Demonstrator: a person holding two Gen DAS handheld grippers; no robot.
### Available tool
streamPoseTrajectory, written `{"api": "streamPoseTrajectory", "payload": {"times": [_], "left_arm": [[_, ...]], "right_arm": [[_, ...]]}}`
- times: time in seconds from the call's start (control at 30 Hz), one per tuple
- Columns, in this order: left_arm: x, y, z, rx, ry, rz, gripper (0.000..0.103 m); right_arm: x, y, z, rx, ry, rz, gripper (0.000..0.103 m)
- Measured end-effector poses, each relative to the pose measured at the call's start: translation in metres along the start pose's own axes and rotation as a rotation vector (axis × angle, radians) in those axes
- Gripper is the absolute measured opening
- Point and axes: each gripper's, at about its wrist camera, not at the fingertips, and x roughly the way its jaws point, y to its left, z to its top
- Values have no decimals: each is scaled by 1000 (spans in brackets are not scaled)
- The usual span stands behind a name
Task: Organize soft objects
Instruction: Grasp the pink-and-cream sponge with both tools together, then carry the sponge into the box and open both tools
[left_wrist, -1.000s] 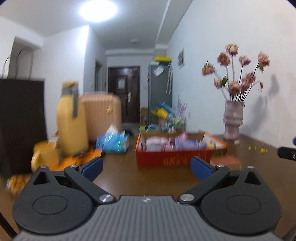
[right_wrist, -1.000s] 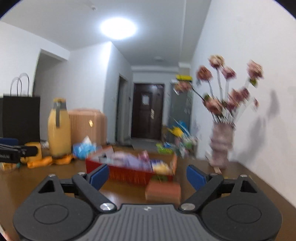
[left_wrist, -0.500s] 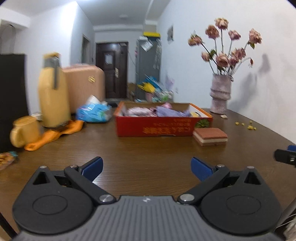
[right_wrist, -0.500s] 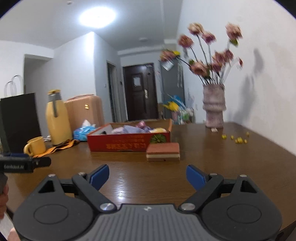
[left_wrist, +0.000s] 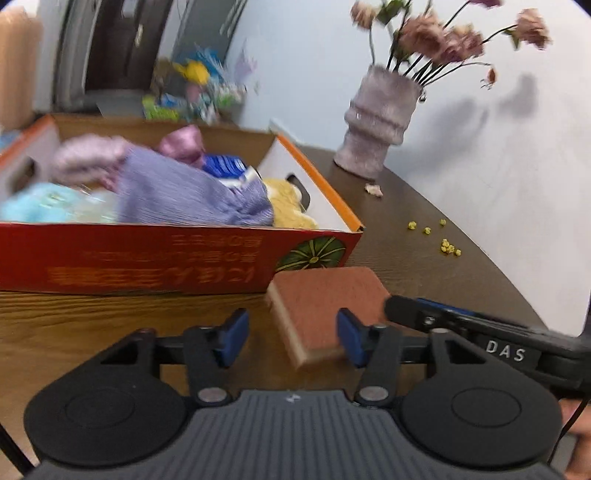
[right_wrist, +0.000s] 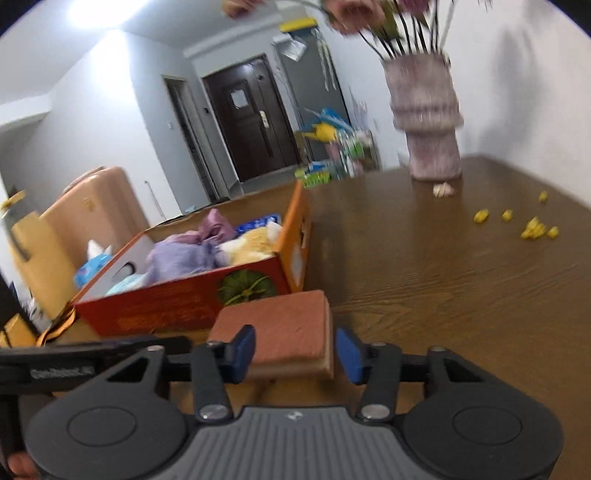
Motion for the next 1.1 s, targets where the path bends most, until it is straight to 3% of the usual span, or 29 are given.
{"api": "streamPoseTrajectory", "payload": {"times": [0.07, 0.1, 0.13, 0.33, 0.6, 0.67, 0.83, 1.0, 1.1], "left_arm": [[16, 6, 0, -41, 16, -46, 42], [18, 9, 1, -59, 18, -65, 40], [19, 12, 1, -78, 22, -93, 30], [-18, 14, -15, -67, 37, -65, 30], [-147, 19, -91, 26, -11, 46, 30], [-173, 21, -113, 6, -40, 73, 30], [-205, 40, -150, -138, -51, 70, 30], [-222, 51, -164, -152, -58, 55, 32], [-220, 54, -166, -162, -49, 46, 40]], "right_arm": [[16, -5, 1, 24, 18, -8, 33], [20, -7, 0, 42, 7, 2, 33], [22, -10, -1, 56, 0, 11, 32], [-4, 12, -18, 23, 41, 65, 27], [-82, 84, -99, -3, 83, 220, 22], [-96, 100, -118, -9, 89, 237, 22], [-120, 128, -147, -51, 95, 245, 22], [-131, 136, -157, -53, 108, 251, 23], [-136, 137, -160, -46, 89, 241, 24]]}}
